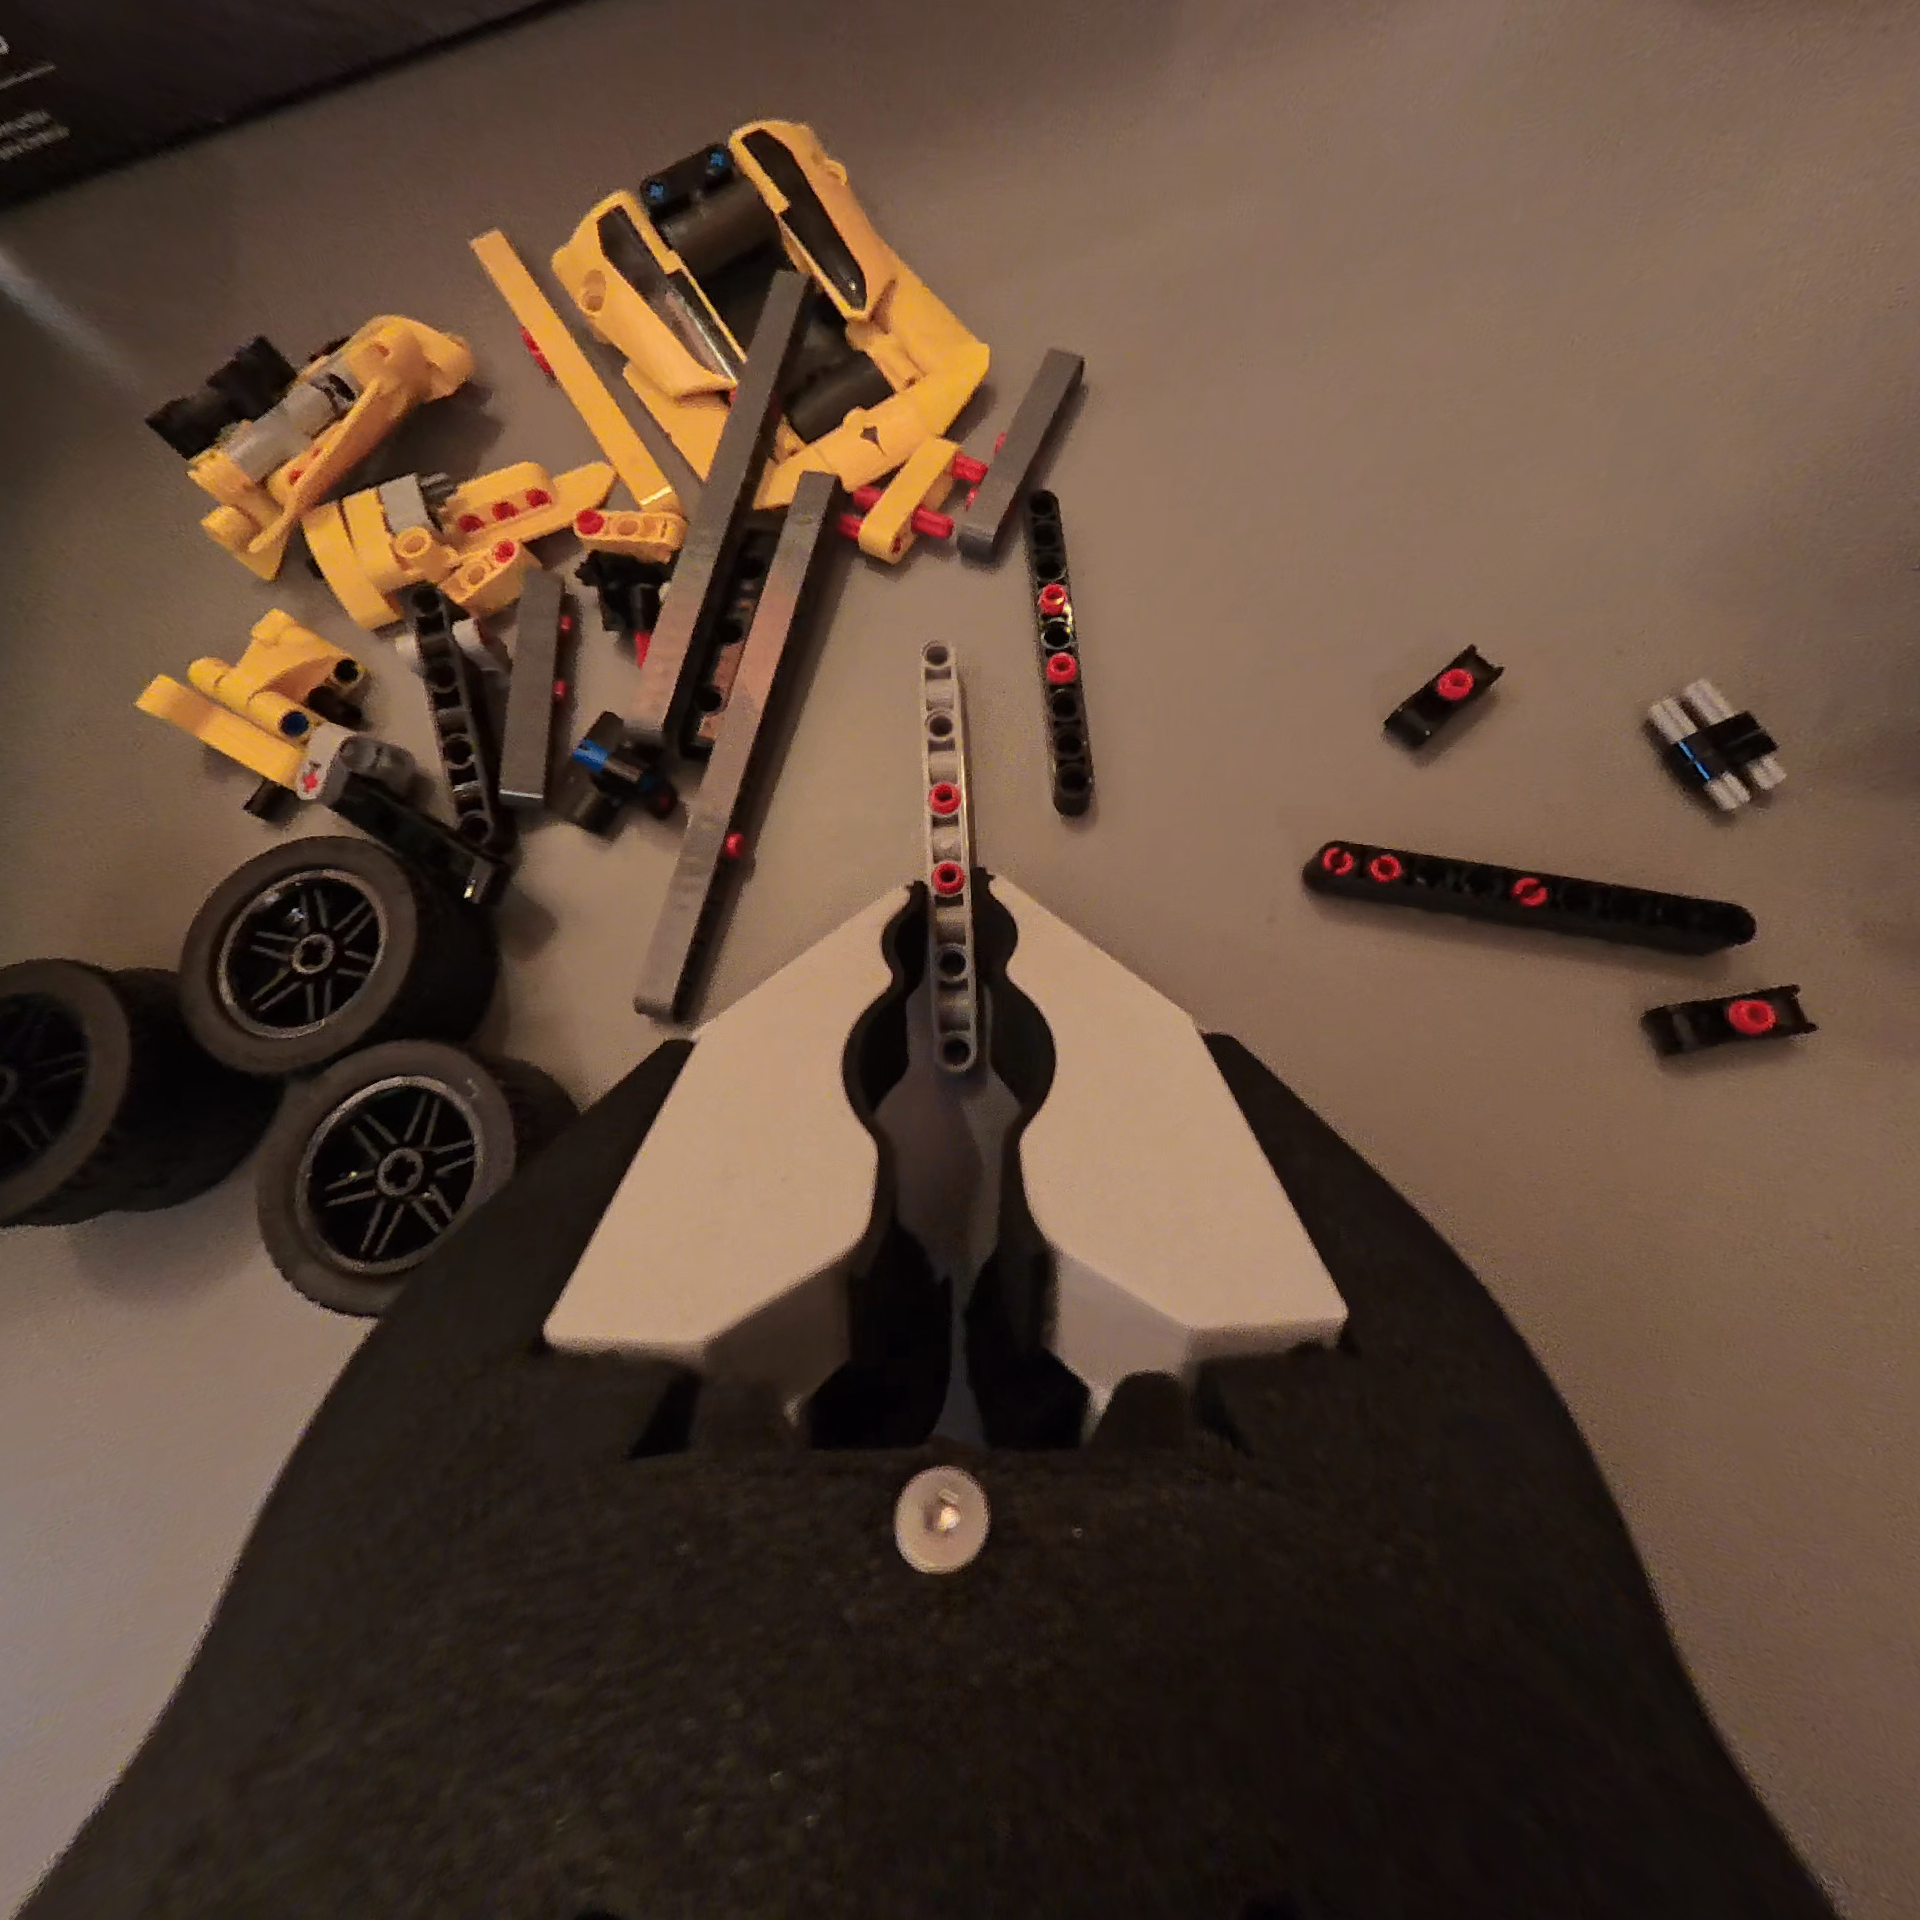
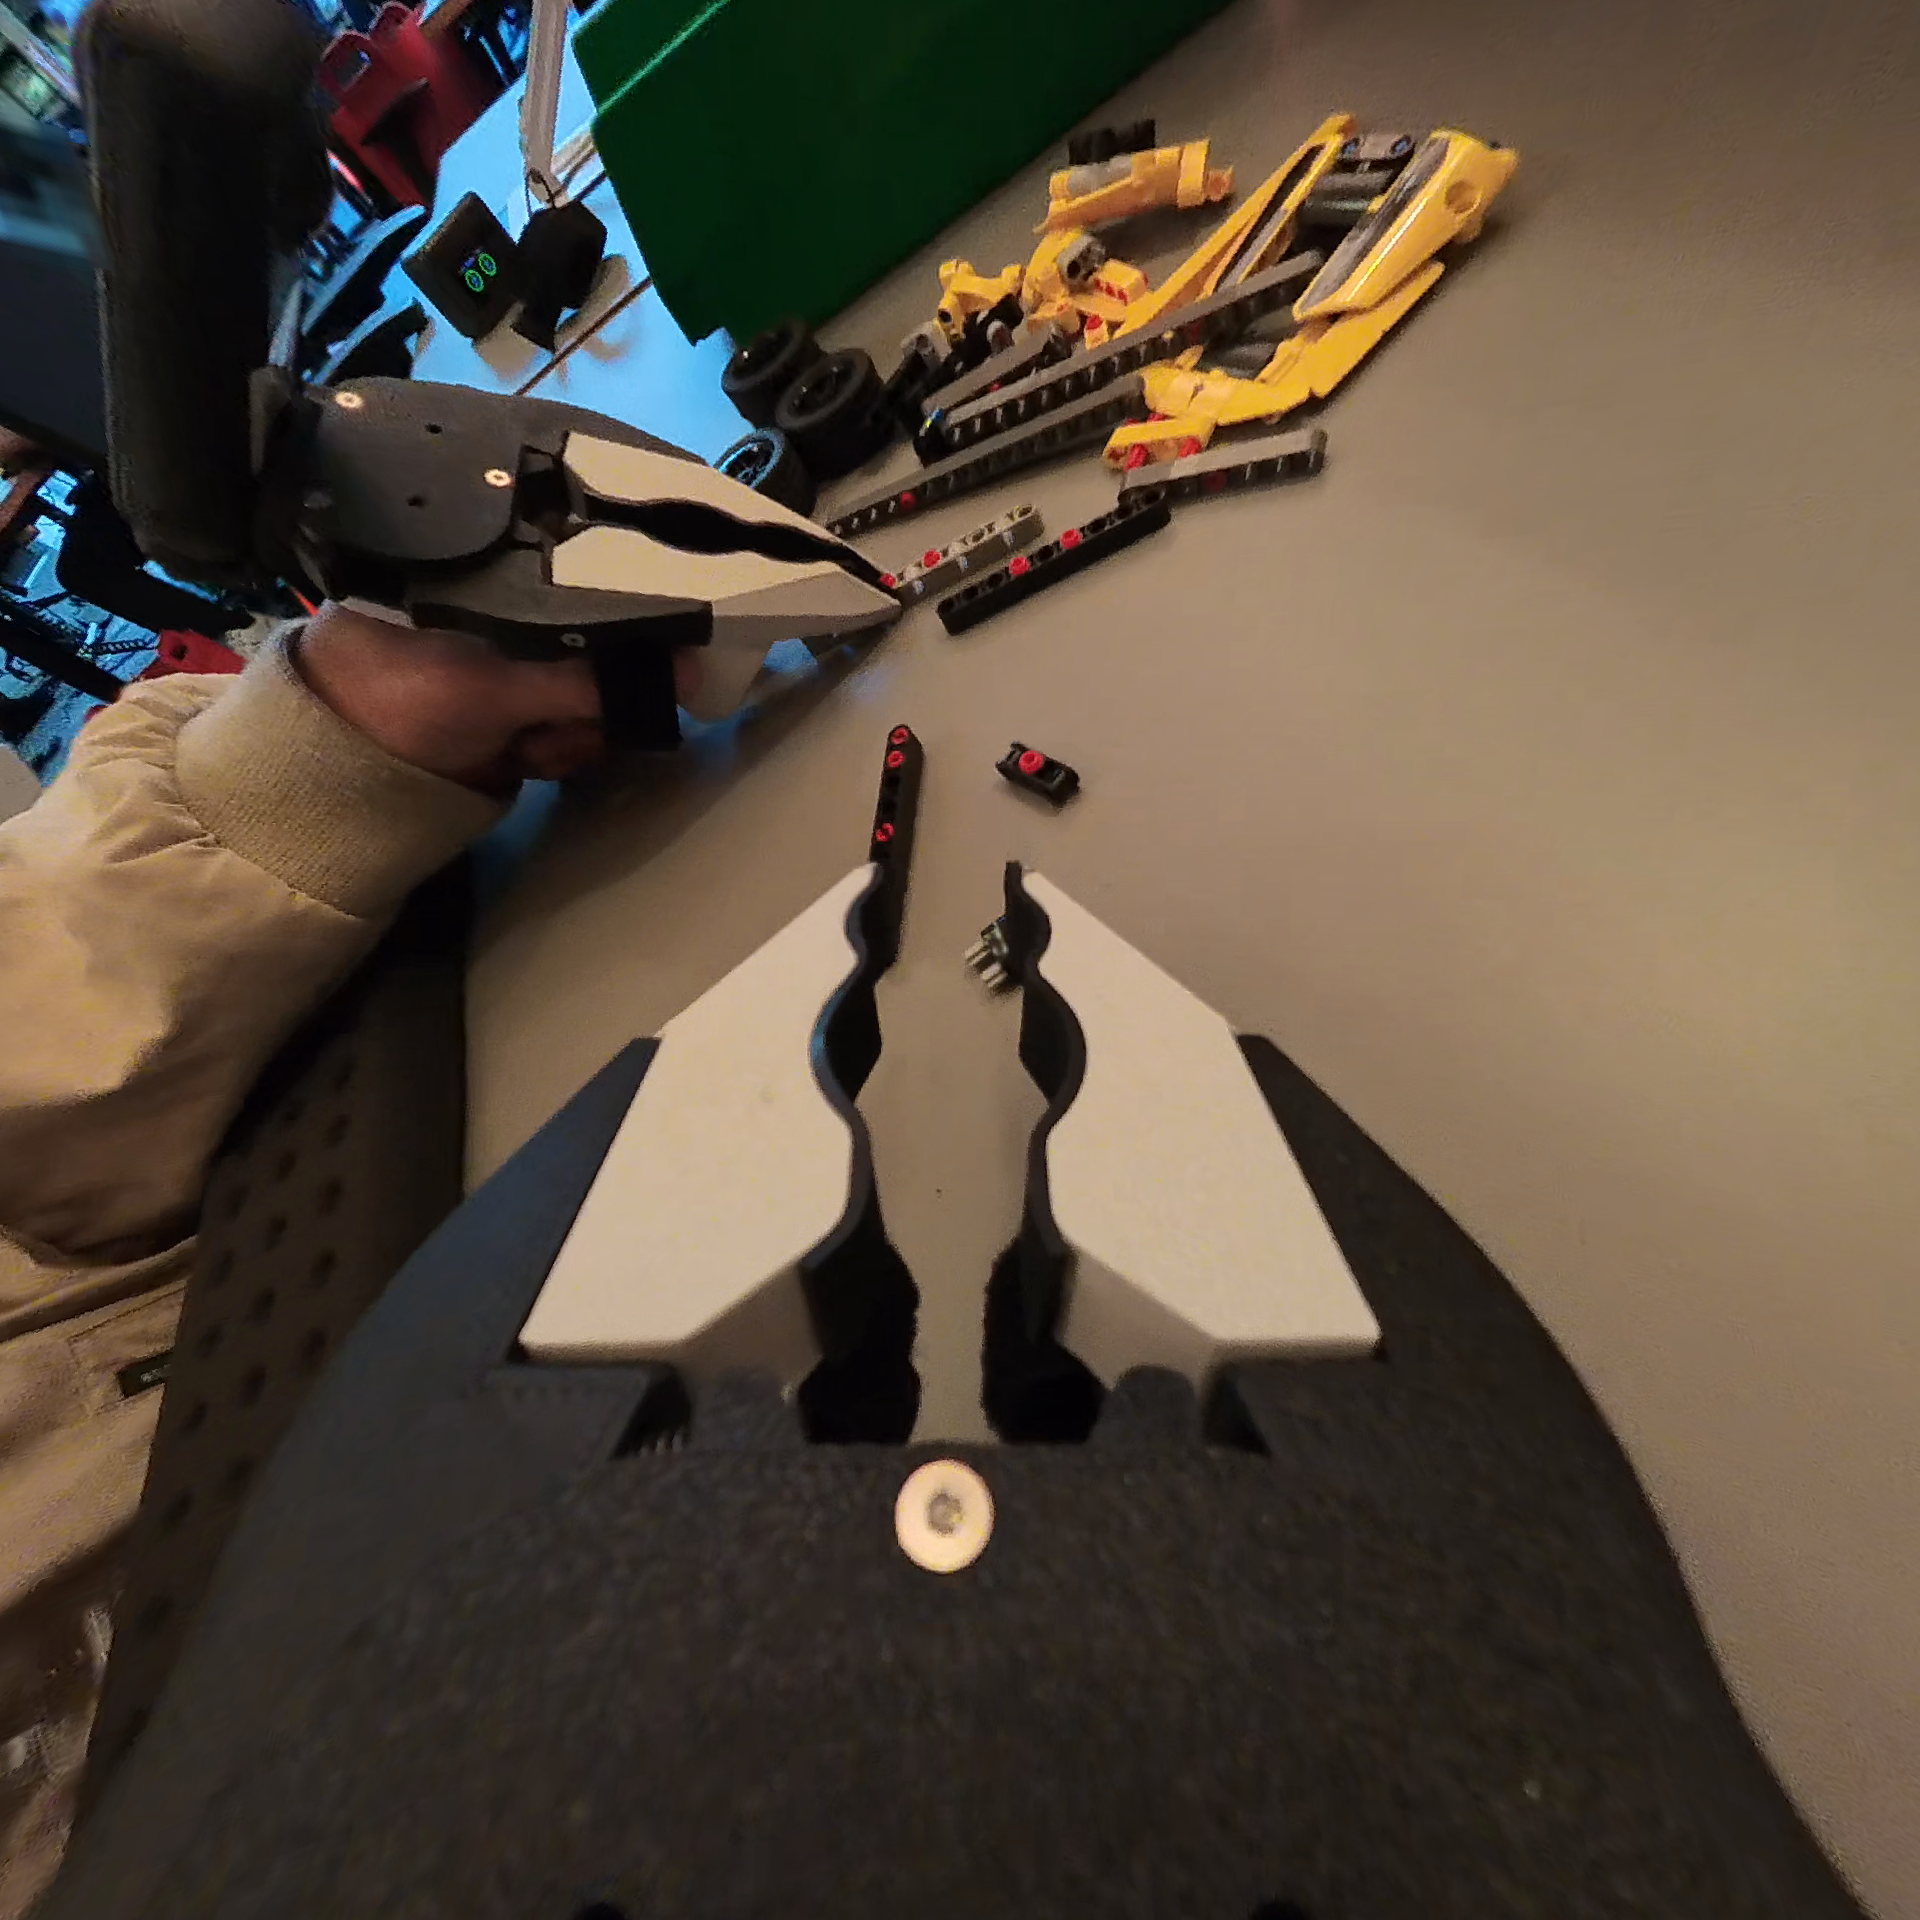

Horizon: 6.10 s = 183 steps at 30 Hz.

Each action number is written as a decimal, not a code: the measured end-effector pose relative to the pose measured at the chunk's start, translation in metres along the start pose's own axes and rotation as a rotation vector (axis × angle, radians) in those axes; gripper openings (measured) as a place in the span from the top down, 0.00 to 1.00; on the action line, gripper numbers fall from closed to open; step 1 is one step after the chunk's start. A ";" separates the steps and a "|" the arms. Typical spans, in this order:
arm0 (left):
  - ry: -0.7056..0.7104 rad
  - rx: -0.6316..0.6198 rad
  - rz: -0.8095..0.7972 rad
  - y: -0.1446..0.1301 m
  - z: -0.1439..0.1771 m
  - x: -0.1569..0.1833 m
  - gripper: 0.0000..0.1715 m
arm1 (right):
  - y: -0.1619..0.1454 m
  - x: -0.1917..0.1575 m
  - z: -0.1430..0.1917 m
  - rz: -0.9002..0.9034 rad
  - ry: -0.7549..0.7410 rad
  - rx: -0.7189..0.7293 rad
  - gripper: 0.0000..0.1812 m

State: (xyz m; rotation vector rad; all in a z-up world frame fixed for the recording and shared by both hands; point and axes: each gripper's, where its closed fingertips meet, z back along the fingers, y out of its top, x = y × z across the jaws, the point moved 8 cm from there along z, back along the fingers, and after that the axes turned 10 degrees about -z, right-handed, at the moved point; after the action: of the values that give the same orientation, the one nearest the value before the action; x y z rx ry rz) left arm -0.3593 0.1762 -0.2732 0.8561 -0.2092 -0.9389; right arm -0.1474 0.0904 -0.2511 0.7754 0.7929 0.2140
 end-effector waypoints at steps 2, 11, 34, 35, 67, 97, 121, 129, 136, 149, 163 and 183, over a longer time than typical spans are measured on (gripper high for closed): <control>-0.027 0.003 0.022 -0.002 0.004 0.003 0.96 | -0.001 0.001 -0.001 0.003 0.002 0.000 0.90; -0.236 -0.032 -0.018 0.007 0.011 0.041 0.96 | 0.005 0.001 0.004 -0.019 0.036 0.032 0.91; -0.162 -0.043 -0.255 0.064 -0.058 0.002 0.95 | 0.005 0.015 0.007 -0.187 0.120 0.040 0.91; -0.173 -0.037 -0.253 0.062 -0.054 0.007 0.95 | 0.004 0.016 0.006 -0.189 0.118 0.036 0.91; -0.276 -0.022 -0.139 0.048 -0.046 -0.007 0.83 | 0.000 0.013 -0.004 -0.178 0.127 -0.029 0.91; -0.033 0.700 -0.793 0.101 0.029 0.108 0.89 | 0.031 0.002 0.035 0.010 0.354 0.326 0.96; -0.942 0.792 0.156 0.113 0.036 0.084 0.91 | 0.040 -0.010 0.049 -0.093 0.713 0.481 0.97; -1.000 0.769 0.176 0.113 0.037 0.075 0.96 | 0.037 -0.012 0.044 -0.098 0.699 0.402 0.97; -1.046 0.695 0.193 0.108 0.032 0.072 0.96 | 0.040 -0.004 0.050 -0.131 0.665 0.406 0.88; -0.660 0.749 -0.199 0.104 0.033 0.079 0.96 | 0.031 0.007 0.060 0.061 0.186 0.325 0.80; -0.116 0.863 -0.883 0.096 0.046 0.117 0.96 | 0.024 0.000 0.052 -0.199 0.560 0.191 0.93; -0.073 0.888 -1.072 0.088 0.049 0.133 0.96 | 0.017 -0.003 0.055 -0.141 0.638 0.052 0.87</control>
State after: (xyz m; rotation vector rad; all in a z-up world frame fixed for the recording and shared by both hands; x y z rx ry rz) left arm -0.2499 0.0717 -0.2025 1.8334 -0.2298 -1.9358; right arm -0.1089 0.0713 -0.2134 0.7002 1.4562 0.3214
